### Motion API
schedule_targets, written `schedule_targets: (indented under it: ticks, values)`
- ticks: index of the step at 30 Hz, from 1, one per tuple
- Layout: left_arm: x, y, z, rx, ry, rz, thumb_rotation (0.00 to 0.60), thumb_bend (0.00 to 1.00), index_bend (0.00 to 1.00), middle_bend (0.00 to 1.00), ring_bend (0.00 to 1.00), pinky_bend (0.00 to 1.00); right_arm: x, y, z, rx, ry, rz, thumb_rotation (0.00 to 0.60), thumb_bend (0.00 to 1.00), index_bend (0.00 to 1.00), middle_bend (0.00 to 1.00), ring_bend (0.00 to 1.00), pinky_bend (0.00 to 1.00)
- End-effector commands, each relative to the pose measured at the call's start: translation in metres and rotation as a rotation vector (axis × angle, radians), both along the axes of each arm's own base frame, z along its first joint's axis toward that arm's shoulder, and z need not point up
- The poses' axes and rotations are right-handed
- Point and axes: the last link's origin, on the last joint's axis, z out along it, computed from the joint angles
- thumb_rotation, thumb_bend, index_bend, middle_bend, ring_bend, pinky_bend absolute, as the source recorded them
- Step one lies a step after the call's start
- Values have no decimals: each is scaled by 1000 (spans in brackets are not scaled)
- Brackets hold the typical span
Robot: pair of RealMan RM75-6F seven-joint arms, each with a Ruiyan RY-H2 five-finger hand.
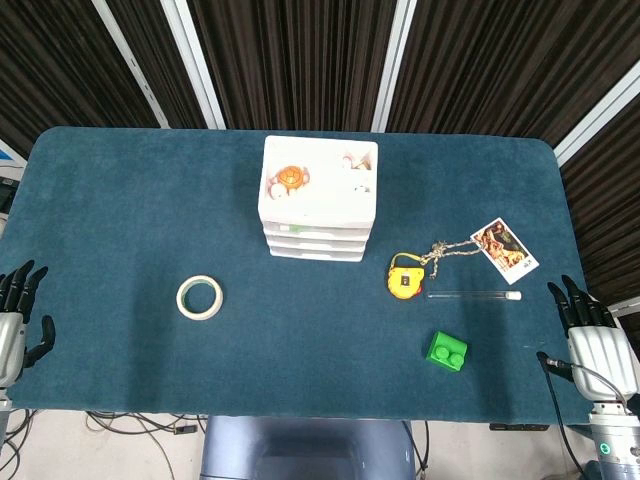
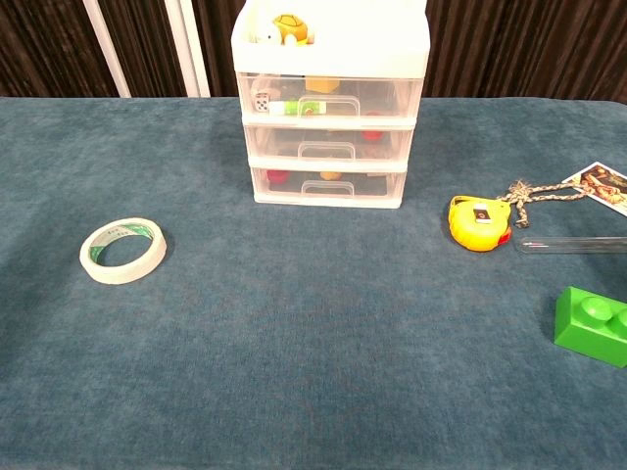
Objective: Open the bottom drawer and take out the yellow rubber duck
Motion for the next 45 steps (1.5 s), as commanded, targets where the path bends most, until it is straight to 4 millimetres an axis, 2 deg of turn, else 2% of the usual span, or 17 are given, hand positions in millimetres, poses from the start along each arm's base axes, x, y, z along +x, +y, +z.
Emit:
schedule_targets:
  ticks: [1,25,28,33,38,42,45]
  values:
    - [0,0,0,1,0,0,600,607,65,0,0,0,0,0,0,0,-1,0,600,111,99,46,162,227]
    - [2,-7,0,11,10,-8,600,608,49,0,0,0,1,2,3,14,-103,-1,600,110,101,59,152,227]
    - [2,-8,0,12,7,-8,600,608,49,0,0,0,5,2,-4,59,-208,0,600,120,101,82,160,239]
    - [3,-8,0,13,-9,-5,600,607,49,0,0,0,21,-10,-21,233,-611,-25,600,175,98,138,210,277]
    - [3,-5,0,12,-16,0,600,608,49,0,0,0,44,-40,-31,405,-746,-18,600,214,99,235,321,364]
    - [2,-5,2,15,-25,9,600,607,49,0,0,0,69,-58,-55,502,-832,-36,600,252,102,323,434,521]
    - [1,-5,2,18,-31,12,600,607,49,0,0,0,88,-67,-76,564,-876,-43,600,278,103,418,542,685]
